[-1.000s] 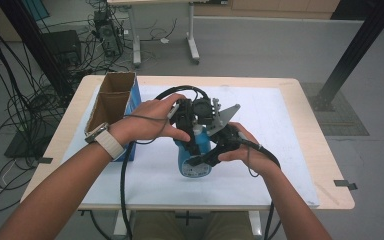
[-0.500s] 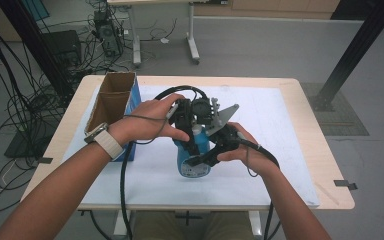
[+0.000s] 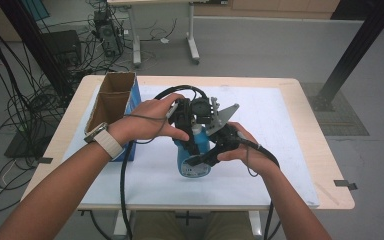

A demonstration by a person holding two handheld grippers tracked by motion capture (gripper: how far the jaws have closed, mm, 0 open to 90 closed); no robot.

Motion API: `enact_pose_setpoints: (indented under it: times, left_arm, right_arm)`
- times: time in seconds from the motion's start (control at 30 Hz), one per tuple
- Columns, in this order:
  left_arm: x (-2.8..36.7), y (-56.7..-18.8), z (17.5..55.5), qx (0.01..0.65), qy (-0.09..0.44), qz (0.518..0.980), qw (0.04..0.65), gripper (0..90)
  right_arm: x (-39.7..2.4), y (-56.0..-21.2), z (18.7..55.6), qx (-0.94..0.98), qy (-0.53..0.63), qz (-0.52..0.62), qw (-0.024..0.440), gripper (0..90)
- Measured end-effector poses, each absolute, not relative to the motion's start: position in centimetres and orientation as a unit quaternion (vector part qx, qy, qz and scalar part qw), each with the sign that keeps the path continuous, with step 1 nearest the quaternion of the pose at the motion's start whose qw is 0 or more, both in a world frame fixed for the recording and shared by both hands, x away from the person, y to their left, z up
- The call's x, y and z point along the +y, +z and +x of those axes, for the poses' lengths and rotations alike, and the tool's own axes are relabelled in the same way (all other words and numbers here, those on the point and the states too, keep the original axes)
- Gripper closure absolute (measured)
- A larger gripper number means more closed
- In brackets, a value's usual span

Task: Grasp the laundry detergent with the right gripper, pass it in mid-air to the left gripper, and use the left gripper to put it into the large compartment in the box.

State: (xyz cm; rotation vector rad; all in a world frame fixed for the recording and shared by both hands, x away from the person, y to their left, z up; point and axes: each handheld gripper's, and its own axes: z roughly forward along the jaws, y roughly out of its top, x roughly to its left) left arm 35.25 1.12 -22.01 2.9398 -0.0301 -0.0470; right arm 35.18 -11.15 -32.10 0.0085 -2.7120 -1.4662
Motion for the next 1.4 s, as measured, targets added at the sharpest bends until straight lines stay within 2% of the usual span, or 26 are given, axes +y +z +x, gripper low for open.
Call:
enact_pose_setpoints:
  times: [1.4]
  left_arm:
    - [1.40, -21.96, 35.32, -0.005, -0.015, 0.995, 0.099, 37.7]
  right_arm:
    - [-10.96, -32.24, 35.23, -0.876, -0.482, 0.005, 0.025, 43.4]
